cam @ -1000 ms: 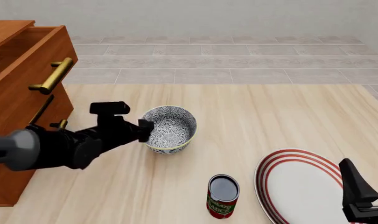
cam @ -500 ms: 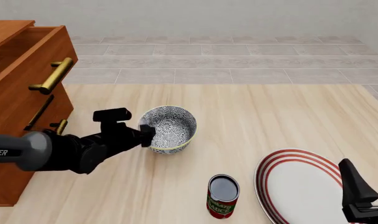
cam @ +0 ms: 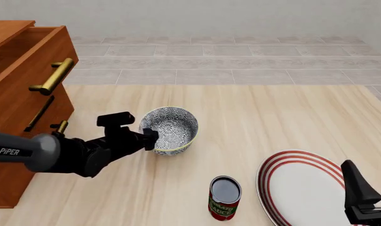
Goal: Put the bowl on top of the cabinet.
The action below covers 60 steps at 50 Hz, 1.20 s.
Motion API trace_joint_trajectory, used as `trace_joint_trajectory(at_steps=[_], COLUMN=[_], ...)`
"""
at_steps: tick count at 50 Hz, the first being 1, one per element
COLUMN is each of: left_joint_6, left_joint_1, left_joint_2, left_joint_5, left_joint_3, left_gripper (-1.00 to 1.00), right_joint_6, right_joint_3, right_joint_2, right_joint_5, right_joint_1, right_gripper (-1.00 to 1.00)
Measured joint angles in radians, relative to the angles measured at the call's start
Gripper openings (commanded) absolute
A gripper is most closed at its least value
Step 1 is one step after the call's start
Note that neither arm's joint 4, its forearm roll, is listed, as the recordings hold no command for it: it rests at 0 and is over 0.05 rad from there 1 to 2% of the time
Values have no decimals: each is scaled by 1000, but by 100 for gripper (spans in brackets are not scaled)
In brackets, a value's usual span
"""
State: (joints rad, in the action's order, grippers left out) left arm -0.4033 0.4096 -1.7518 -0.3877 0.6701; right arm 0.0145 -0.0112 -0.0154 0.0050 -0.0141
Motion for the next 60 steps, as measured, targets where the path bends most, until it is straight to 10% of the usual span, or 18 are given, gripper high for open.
trace_joint_trajectory(at_steps=[37,38,60], left_joint_6=[-2,-1,11], left_joint_1=[13,12,10], left_joint_2=[-13,-13,8], left_joint_5=[5,5,13], left_joint_3=[23,23,27], left_gripper=[100,-100,-100], right_joint_6=[-4,-4,-6], right_joint_3=[-1,-1,-2], right_joint_2=[-7,-8,-14], right_joint_5=[-6,-6,-12], right_joint_1=[4,4,2], right_gripper=[100,100,100])
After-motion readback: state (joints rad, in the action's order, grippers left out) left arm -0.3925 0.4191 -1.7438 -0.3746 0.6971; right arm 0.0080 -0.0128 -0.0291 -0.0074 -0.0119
